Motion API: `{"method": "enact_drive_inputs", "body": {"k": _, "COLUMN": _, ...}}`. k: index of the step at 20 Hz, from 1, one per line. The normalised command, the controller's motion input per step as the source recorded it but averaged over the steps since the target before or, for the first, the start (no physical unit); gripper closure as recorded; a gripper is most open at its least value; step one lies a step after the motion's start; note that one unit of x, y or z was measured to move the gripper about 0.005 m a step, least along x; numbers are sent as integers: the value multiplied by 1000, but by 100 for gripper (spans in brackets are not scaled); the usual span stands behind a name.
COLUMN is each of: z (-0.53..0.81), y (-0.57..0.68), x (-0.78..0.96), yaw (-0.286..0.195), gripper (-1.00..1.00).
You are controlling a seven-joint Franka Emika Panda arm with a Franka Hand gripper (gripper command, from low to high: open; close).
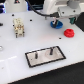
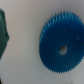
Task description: Insert the blue gear onto the right peg, followed by the red gear
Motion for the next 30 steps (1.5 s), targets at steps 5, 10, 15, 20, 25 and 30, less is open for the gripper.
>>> {"method": "enact_drive_inputs", "body": {"k": 5, "z": 37, "y": -241, "x": -489, "yaw": 0, "gripper": -100}}
{"method": "enact_drive_inputs", "body": {"k": 10, "z": -251, "y": -216, "x": -333, "yaw": 0, "gripper": -100}}
{"method": "enact_drive_inputs", "body": {"k": 15, "z": -458, "y": -87, "x": -211, "yaw": 0, "gripper": -100}}
{"method": "enact_drive_inputs", "body": {"k": 20, "z": -417, "y": 26, "x": -234, "yaw": 0, "gripper": 100}}
{"method": "enact_drive_inputs", "body": {"k": 25, "z": -270, "y": 5, "x": -289, "yaw": 0, "gripper": 100}}
{"method": "enact_drive_inputs", "body": {"k": 30, "z": -101, "y": -1, "x": -154, "yaw": 0, "gripper": 100}}
